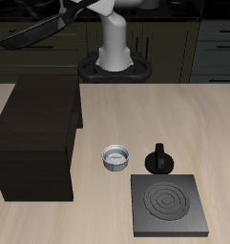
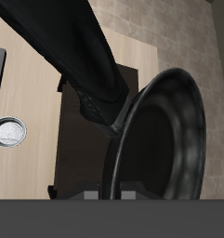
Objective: Place the frypan on top of the wooden shelf
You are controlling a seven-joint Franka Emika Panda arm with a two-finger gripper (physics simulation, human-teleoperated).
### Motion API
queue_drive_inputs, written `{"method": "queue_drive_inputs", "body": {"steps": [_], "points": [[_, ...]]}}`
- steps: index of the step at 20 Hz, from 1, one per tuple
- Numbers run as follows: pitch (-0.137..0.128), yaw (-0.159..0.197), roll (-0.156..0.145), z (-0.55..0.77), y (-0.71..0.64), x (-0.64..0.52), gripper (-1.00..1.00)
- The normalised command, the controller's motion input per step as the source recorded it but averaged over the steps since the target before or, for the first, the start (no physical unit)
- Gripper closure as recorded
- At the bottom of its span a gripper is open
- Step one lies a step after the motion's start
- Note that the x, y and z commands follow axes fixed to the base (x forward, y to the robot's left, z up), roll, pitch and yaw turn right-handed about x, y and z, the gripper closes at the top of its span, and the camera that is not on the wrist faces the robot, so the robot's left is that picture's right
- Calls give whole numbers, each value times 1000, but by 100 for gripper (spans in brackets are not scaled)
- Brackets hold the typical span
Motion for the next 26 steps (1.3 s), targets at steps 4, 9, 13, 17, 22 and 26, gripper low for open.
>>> {"method": "queue_drive_inputs", "body": {"steps": [4,9,13,17,22,26], "points": [[15,19,-11,-34,-387,371,100],[32,-3,-64,-92,-435,408,100],[37,-9,-38,-139,-235,273,100],[40,-11,8,-323,-47,216,100],[37,-4,32,-303,214,167,100],[35,18,-9,-222,36,121,100]]}}
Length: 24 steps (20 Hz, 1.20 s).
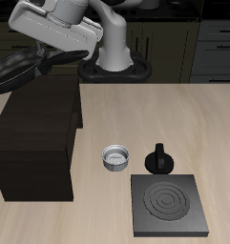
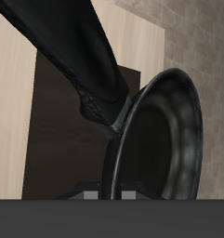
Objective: Place the frypan on top of the wooden shelf
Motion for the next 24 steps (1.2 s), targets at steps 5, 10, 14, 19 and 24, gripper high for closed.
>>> {"method": "queue_drive_inputs", "body": {"steps": [5,10,14,19,24], "points": [[24,18,-40,-207,-115,175,100],[74,0,-3,-453,-81,196,100],[52,26,12,-299,392,51,-100],[27,1,62,-111,294,-67,-100],[1,24,27,-1,141,-34,-100]]}}
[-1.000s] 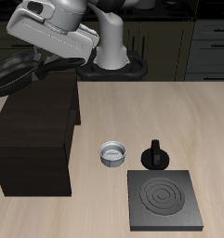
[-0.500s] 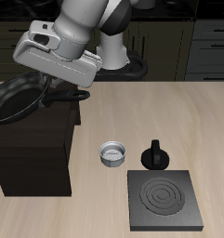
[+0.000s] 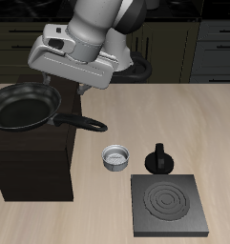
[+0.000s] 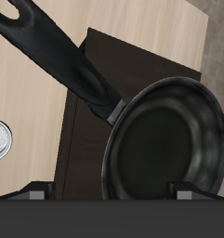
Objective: Place the frypan on top of the wooden shelf
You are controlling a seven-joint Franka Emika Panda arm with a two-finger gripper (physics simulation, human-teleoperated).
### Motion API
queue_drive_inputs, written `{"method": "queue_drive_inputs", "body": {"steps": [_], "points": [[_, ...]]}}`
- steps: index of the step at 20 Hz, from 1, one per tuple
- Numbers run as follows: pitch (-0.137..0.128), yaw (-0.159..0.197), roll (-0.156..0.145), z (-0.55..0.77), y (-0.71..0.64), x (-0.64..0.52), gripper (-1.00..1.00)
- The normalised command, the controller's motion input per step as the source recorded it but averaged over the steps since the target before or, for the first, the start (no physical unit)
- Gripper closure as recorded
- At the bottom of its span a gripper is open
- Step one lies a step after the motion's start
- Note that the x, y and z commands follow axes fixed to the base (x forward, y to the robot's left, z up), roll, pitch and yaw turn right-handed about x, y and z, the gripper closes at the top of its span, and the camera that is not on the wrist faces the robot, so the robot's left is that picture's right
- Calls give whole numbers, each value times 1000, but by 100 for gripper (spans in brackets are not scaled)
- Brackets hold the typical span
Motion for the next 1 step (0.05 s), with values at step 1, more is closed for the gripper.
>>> {"method": "queue_drive_inputs", "body": {"steps": [1], "points": [[34,-75,-30,35,-134,38,-100]]}}
